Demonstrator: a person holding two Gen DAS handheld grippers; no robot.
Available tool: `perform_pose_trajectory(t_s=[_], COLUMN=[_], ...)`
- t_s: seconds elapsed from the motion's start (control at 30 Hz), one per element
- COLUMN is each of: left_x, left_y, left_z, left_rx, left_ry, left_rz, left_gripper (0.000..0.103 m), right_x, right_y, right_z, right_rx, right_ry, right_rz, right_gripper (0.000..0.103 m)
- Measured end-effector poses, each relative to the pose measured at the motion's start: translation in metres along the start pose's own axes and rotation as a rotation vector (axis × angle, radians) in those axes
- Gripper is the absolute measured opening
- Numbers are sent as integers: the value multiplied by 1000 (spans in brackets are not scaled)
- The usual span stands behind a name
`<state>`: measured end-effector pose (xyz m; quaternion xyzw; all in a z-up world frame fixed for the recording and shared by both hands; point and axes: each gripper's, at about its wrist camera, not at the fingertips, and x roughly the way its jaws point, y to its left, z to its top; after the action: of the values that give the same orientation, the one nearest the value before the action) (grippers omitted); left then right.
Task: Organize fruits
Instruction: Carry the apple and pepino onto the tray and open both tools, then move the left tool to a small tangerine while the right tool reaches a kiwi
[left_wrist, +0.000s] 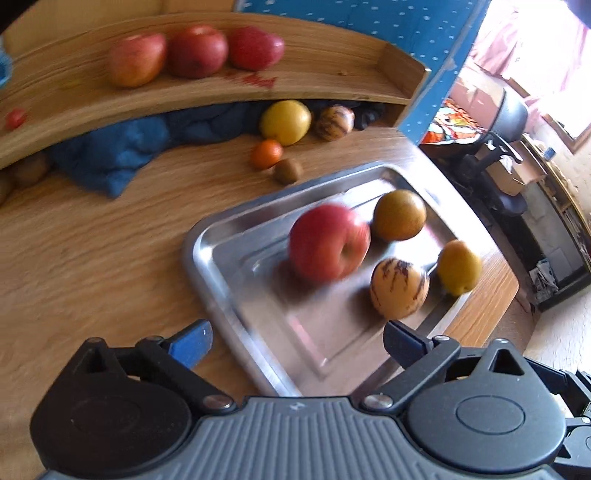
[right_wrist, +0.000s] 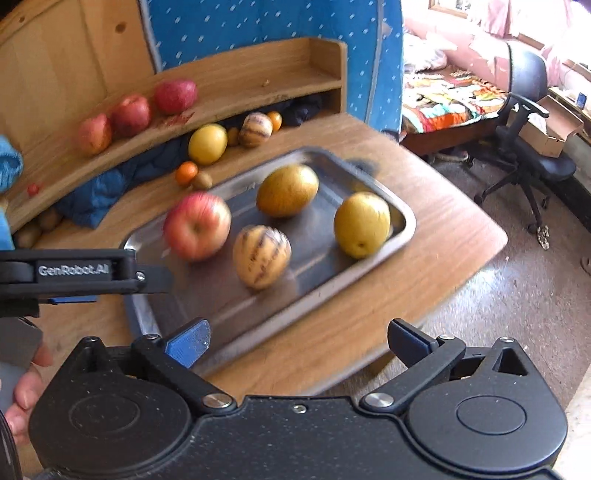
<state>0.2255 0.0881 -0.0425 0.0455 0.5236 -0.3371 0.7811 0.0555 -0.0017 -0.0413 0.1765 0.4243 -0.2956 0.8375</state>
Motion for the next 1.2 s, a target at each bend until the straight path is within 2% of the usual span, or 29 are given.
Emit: perform_pose_trajectory(t_s=[0.07,0.3,0.43,0.73,0.93,1.2], left_x=[-9,-39,-54,-79,-91,-87], left_y=[8,30,46,68,71,82], left_z=[-11,-42,-56,-71,-71,-44], left_rx=[-33,-108,-157,-226,-245,-274], left_ry=[0,-14,-24,-57,-81,-123], left_rz=[17,81,123,193,208,220], left_gripper=[101,102,102,102,102,102], right_x=[-3,-7,-13,-42,-53,-45], right_y=[3,23,44,78,90,101], right_z=[-5,-24,-30,-29,-21,6], right_rx=[-10,-9,-63,-223,-285,-339], right_ry=[25,135,142,-3,-72,-133], right_rz=[18,181,226,284,310,311], right_gripper=[102,102,102,102,102,102])
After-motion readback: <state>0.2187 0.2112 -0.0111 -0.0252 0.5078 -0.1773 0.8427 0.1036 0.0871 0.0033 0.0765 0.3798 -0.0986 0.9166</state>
